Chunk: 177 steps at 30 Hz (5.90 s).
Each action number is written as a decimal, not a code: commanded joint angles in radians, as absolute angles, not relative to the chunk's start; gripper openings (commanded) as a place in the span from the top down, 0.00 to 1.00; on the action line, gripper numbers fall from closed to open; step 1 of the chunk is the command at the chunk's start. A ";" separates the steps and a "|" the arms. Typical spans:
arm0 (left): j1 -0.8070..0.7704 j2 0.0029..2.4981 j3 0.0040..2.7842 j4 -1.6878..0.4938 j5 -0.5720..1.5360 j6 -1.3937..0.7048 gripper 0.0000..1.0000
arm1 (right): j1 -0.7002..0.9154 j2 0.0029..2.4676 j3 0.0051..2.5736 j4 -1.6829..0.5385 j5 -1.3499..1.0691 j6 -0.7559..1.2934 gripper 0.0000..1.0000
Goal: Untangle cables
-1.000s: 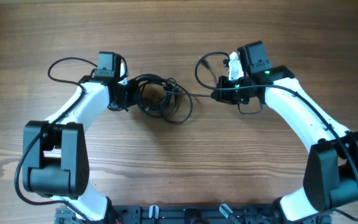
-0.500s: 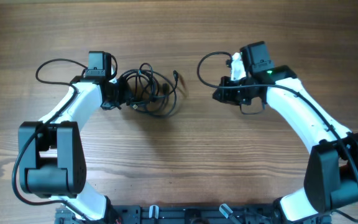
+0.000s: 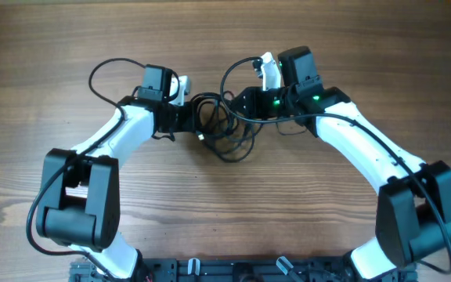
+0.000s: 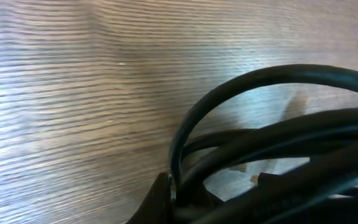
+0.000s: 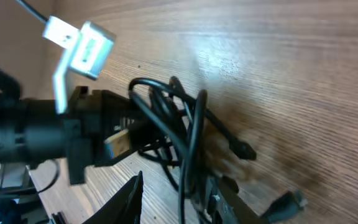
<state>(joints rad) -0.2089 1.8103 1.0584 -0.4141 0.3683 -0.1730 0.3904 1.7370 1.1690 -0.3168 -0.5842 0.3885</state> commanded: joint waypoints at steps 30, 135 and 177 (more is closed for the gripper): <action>-0.244 1.820 1.053 -0.442 0.076 -0.278 0.96 | 0.262 1.297 1.176 -0.324 -0.559 0.648 0.96; 0.242 1.820 0.979 -0.410 0.445 -0.318 0.96 | -0.549 1.565 1.176 -0.693 -0.178 0.343 0.00; -0.005 1.820 0.979 -0.333 0.534 -0.321 0.96 | 0.683 1.982 1.176 -0.200 0.099 1.752 0.88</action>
<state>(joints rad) 0.0006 1.8156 0.9825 -0.3420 0.5072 -0.3347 0.6846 1.9644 1.1675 -0.2008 -0.0254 1.8168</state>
